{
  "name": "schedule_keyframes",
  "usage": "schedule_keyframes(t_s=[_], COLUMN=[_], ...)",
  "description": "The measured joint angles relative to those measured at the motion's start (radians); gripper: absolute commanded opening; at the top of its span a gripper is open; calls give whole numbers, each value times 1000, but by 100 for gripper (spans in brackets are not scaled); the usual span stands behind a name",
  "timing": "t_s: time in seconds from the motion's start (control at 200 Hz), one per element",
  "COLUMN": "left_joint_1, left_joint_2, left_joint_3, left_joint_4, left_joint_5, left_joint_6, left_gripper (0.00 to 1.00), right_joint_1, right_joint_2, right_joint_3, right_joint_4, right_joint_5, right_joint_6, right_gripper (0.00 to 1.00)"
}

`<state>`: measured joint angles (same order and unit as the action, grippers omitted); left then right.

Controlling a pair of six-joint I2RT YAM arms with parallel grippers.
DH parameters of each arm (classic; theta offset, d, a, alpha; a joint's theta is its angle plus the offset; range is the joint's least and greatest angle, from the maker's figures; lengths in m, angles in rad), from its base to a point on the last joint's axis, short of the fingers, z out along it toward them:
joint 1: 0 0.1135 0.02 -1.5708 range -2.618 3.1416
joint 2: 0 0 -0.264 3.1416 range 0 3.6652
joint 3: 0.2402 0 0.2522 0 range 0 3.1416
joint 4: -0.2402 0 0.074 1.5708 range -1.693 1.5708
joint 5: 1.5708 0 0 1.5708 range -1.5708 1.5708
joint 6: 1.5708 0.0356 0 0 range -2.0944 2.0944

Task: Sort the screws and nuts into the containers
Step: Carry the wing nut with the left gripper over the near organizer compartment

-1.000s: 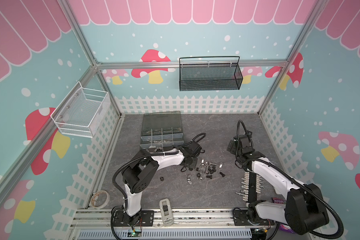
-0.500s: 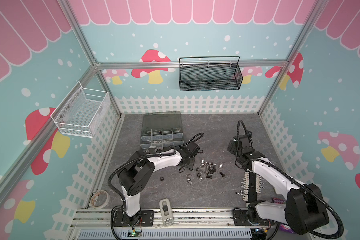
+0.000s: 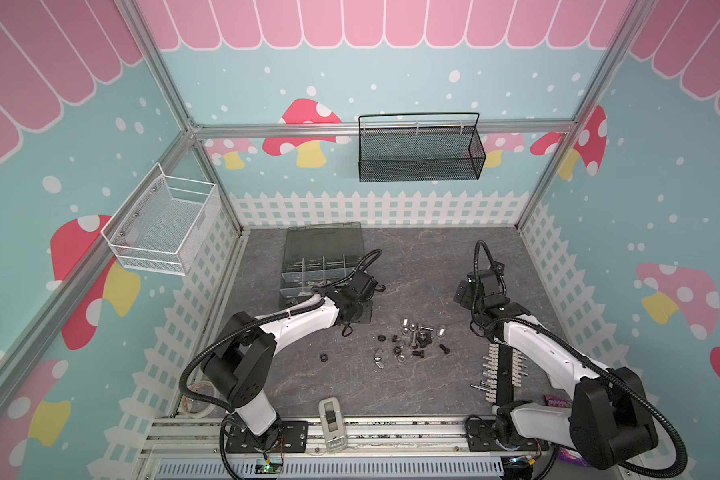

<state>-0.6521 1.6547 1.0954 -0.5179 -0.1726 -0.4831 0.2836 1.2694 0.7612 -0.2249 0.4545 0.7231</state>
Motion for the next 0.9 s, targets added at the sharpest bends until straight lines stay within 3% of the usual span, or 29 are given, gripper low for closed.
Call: schedule_keyframes(t_s=[0.515,0.9], left_joint_1=[381,518], left_joint_2=[-206,-171], left_joint_3=[-176,-193], left_joint_4=[120,232], left_joint_5=[41,91], left_joint_6=[-122,-199], left_gripper=[11,12], right_joint_1=[0,0], right_joint_2=[9,9], right_joint_3=[0,0], right_joint_4=[0,0], right_joint_5=[-2,-3], right_joint_6=[0,0], right_gripper=[97,97])
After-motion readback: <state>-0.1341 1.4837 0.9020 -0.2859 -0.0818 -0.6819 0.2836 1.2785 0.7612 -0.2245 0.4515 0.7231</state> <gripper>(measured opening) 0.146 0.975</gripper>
